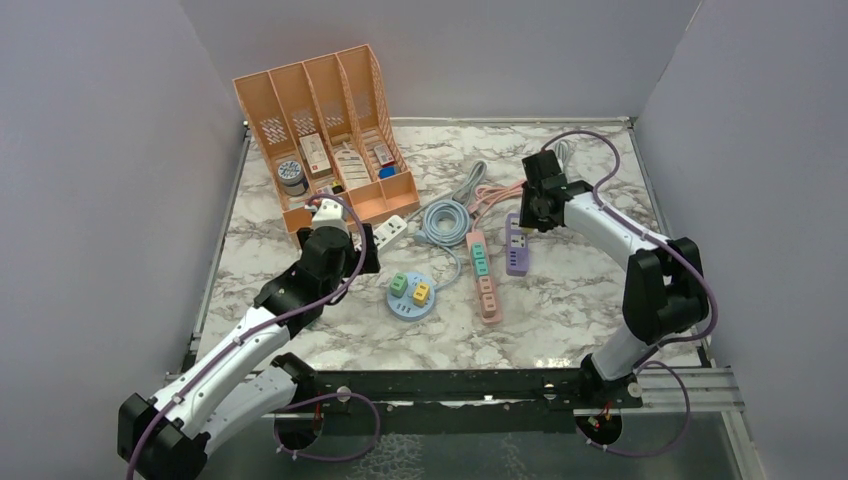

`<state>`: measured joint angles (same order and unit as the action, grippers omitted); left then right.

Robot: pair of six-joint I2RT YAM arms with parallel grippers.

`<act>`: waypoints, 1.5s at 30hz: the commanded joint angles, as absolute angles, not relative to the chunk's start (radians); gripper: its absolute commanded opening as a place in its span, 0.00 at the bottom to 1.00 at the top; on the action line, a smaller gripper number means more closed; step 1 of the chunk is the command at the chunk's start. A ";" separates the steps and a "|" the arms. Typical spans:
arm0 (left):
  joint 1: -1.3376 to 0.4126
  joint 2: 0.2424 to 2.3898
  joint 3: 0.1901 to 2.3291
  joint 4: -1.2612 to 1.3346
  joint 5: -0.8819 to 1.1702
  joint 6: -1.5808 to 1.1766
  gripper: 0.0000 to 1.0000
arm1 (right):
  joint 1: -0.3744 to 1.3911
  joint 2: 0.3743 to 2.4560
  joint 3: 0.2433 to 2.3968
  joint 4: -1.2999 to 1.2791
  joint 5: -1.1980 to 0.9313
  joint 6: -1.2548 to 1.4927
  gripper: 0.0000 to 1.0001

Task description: Insert the plug

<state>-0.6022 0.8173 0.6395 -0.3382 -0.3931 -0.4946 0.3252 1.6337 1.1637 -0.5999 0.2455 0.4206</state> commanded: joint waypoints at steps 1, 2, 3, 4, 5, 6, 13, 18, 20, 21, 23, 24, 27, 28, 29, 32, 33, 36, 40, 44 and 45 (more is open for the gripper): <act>-0.595 0.821 0.669 -0.328 -0.360 -0.435 0.98 | 0.317 1.650 1.212 -0.566 0.227 0.389 0.01; -0.594 0.821 0.664 -0.320 -0.360 -0.435 0.98 | 0.316 1.654 1.210 -0.562 0.223 0.386 0.01; -0.594 0.823 0.660 -0.312 -0.359 -0.436 0.98 | 0.316 1.658 1.209 -0.561 0.218 0.385 0.01; -0.594 0.824 0.659 -0.307 -0.352 -0.436 0.98 | 0.315 1.662 1.212 -0.563 0.215 0.384 0.01; -0.594 0.826 0.660 -0.302 -0.342 -0.433 0.98 | 0.314 1.669 1.214 -0.563 0.213 0.382 0.01; -0.592 0.826 0.660 -0.300 -0.337 -0.428 0.98 | 0.314 1.673 1.214 -0.561 0.207 0.380 0.01; -0.591 0.844 0.657 -0.283 -0.336 -0.420 0.98 | 0.308 1.720 1.221 -0.542 0.196 0.371 0.01; -0.591 0.850 0.658 -0.275 -0.336 -0.419 0.98 | 0.305 1.731 1.231 -0.541 0.209 0.370 0.01; -0.591 0.852 0.660 -0.273 -0.335 -0.420 0.98 | 0.303 1.741 1.233 -0.546 0.214 0.372 0.01; -0.591 0.852 0.660 -0.272 -0.334 -0.420 0.98 | 0.303 1.746 1.235 -0.550 0.216 0.374 0.01; -0.589 0.856 0.660 -0.272 -0.334 -0.418 0.98 | 0.302 1.761 1.236 -0.557 0.215 0.377 0.01; -0.589 0.860 0.661 -0.271 -0.334 -0.418 0.98 | 0.302 1.769 1.235 -0.560 0.215 0.381 0.01; -0.589 0.866 0.665 -0.270 -0.336 -0.416 0.98 | 0.301 1.793 1.231 -0.570 0.213 0.389 0.01; -0.589 0.868 0.667 -0.270 -0.337 -0.416 0.98 | 0.300 1.803 1.230 -0.574 0.214 0.391 0.01; -0.589 0.870 0.667 -0.269 -0.338 -0.414 0.98 | 0.299 1.813 1.228 -0.576 0.211 0.392 0.01; -0.588 0.873 0.669 -0.268 -0.343 -0.411 0.98 | 0.297 1.850 1.225 -0.583 0.193 0.385 0.01; -0.588 0.873 0.669 -0.268 -0.344 -0.410 0.98 | 0.295 1.866 1.226 -0.586 0.186 0.383 0.01; -0.586 0.875 0.667 -0.269 -0.346 -0.410 0.98 | 0.293 1.909 1.223 -0.594 0.178 0.381 0.01; -0.586 0.880 0.667 -0.274 -0.350 -0.405 0.98 | 0.293 1.960 1.191 -0.598 0.129 0.384 0.01; -0.581 0.899 0.671 -0.275 -0.354 -0.403 0.98 | 0.293 2.003 1.169 -0.610 0.151 0.398 0.01; -0.581 0.908 0.677 -0.274 -0.352 -0.401 0.98 | 0.293 2.013 1.166 -0.610 0.157 0.399 0.01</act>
